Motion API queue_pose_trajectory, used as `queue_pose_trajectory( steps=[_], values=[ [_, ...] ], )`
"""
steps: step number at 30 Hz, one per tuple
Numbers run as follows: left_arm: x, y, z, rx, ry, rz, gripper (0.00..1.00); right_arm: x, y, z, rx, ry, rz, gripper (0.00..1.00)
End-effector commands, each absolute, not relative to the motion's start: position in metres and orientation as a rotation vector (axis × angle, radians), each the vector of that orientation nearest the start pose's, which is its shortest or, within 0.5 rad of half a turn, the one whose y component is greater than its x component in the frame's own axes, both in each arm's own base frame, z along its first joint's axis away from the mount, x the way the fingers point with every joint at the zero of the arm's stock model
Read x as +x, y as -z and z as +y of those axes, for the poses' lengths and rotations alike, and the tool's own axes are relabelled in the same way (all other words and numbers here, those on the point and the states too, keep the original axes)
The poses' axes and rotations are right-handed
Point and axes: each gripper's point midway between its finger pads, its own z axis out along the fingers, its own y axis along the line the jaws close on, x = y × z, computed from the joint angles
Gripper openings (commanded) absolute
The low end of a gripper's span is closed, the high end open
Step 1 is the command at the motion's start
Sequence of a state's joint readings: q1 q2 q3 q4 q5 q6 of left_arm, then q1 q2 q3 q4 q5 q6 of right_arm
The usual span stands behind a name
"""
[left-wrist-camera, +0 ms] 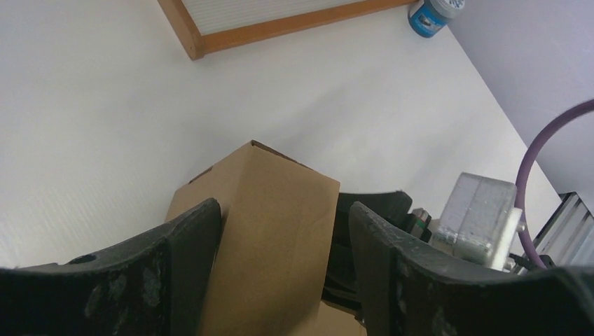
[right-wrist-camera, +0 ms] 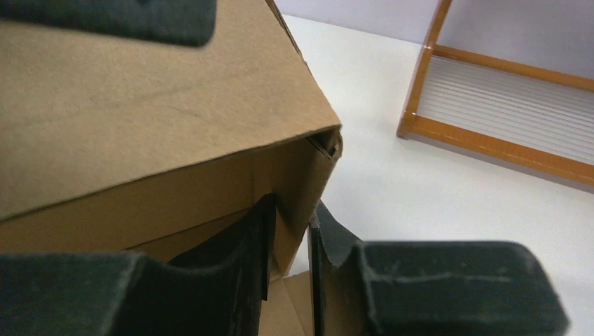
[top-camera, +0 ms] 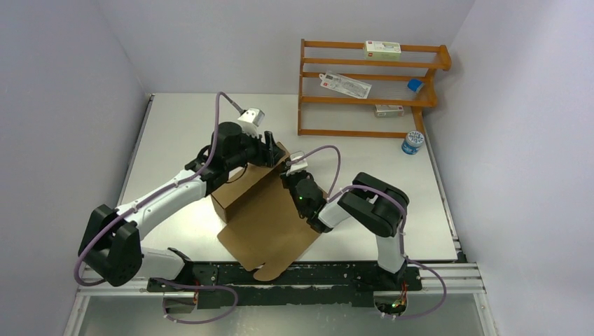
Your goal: Fold the paper box
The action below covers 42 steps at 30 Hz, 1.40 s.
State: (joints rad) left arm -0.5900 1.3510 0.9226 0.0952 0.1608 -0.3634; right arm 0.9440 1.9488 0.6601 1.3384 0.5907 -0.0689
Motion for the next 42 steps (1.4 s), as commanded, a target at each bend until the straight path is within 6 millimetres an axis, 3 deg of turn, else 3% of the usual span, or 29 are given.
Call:
queue_pose_trajectory(
  steps=[1,5,12,18,23,28,37,39,42],
  values=[
    [0.313,-0.191,-0.26,0.32,0.688,2.072,0.73,0.35,-0.133,0.328,-0.328,-0.307,1.466,0.29],
    [0.325,-0.2,-0.233,0.256,0.508,2.058,0.75,0.348,-0.139,0.33,-0.335,-0.327,1.47,0.33],
    [0.326,-0.206,-0.224,0.256,0.449,2.062,0.76,0.344,-0.135,0.335,-0.372,-0.35,1.494,0.38],
    [0.325,-0.2,-0.237,0.294,0.515,2.072,0.78,0.341,-0.128,0.352,-0.489,-0.416,1.431,0.41],
    [0.342,-0.202,-0.23,0.266,0.563,2.075,0.8,0.347,-0.12,0.363,-0.569,-0.521,1.419,0.43],
    [0.354,-0.22,-0.228,0.239,0.765,1.996,0.8,0.358,-0.121,0.358,-0.589,-0.561,1.417,0.48],
    [0.373,-0.259,-0.2,0.155,0.817,1.878,0.8,0.362,-0.124,0.353,-0.697,-0.679,1.412,0.54],
    [0.381,-0.257,-0.193,0.134,0.801,1.889,0.81,0.363,-0.123,0.357,-0.734,-0.693,1.407,0.54],
    [0.393,-0.238,-0.19,0.116,0.801,1.945,0.8,0.369,-0.124,0.36,-0.762,-0.691,1.393,0.55]
  ],
)
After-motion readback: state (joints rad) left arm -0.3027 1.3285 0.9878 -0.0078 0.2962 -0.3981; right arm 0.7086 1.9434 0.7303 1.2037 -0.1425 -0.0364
